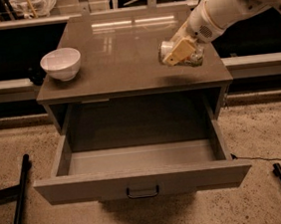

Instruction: Place 7up can into top drawer

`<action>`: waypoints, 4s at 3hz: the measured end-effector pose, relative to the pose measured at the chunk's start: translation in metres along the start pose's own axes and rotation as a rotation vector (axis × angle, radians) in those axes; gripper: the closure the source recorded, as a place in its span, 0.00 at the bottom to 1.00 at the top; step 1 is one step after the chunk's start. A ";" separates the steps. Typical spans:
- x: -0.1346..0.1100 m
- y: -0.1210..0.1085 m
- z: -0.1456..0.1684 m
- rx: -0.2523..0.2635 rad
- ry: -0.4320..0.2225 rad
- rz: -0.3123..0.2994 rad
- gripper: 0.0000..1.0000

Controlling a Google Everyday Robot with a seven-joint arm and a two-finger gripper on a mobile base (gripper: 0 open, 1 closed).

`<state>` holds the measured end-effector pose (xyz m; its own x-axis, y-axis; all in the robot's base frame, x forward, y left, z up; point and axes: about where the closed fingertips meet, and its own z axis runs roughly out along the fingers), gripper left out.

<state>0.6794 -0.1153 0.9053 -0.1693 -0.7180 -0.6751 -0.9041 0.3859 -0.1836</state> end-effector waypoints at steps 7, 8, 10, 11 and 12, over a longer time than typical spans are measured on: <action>0.115 0.170 0.119 -0.262 0.224 0.236 1.00; 0.138 0.159 0.154 -0.164 0.232 0.265 0.97; 0.135 0.140 0.186 -0.057 0.196 0.270 0.51; 0.132 0.136 0.194 -0.052 0.184 0.273 0.28; 0.130 0.135 0.192 -0.049 0.176 0.282 0.00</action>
Offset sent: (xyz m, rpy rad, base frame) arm -0.1511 0.0658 -0.0366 -0.0005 0.2672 0.0270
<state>0.6106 -0.0449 0.6553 -0.4772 -0.6774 -0.5598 -0.8289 0.5586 0.0307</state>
